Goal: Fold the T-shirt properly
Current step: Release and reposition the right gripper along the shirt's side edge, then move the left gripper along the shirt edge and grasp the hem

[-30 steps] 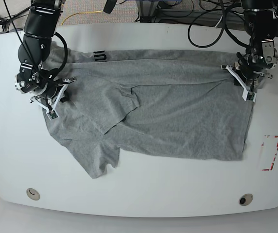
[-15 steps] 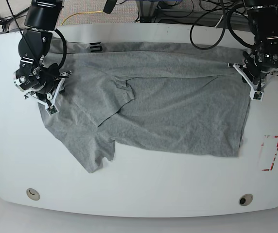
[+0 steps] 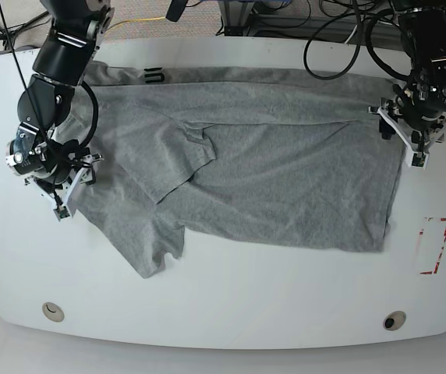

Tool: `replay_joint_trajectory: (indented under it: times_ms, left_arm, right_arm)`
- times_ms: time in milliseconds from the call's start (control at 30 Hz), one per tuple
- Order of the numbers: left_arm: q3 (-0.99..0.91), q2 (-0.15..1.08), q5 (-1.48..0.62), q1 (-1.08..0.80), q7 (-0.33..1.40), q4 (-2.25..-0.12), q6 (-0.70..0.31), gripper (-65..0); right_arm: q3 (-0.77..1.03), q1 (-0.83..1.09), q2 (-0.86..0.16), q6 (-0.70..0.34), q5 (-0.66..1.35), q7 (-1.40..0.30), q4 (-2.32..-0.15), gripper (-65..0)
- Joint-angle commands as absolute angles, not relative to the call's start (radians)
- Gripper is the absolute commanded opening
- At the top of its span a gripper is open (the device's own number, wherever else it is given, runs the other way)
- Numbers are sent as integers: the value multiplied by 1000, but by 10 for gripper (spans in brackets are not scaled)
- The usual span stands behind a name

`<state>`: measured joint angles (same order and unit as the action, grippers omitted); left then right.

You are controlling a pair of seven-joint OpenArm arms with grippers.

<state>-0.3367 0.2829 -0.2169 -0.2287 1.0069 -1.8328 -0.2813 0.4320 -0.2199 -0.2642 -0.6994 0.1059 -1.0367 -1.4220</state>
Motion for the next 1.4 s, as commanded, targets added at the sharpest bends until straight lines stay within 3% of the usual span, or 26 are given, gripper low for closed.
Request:
replay_joint_trajectory:
  times_ms: [0,500,1000,1233,1367]
  left_arm:
    - [-344,294,-222,-197,993,-1853,-278,-283]
    - [-346,297,-222,-168,993,-1853,-278,-283]
    - [-346,294,-220,-171,993,-1853,-278,-283]
    - [-344,294,-220,-168,993,-1853,-278,-283]
    - [-343,294,-220,-168,993,-1853,-278,-283]
  right_arm:
    - [437,-282,-285,-698,114,-986,-1385,-331]
    - [430,-495,-360,-698,105,-711,-903,-331]
    - [429,-539,-432,-698,104,-492,-690,-328]
    - [429,-533,-429,-698,105,-467,-657,-328]
    - [427,-532,-400,-698,105,-470,-659,-236]
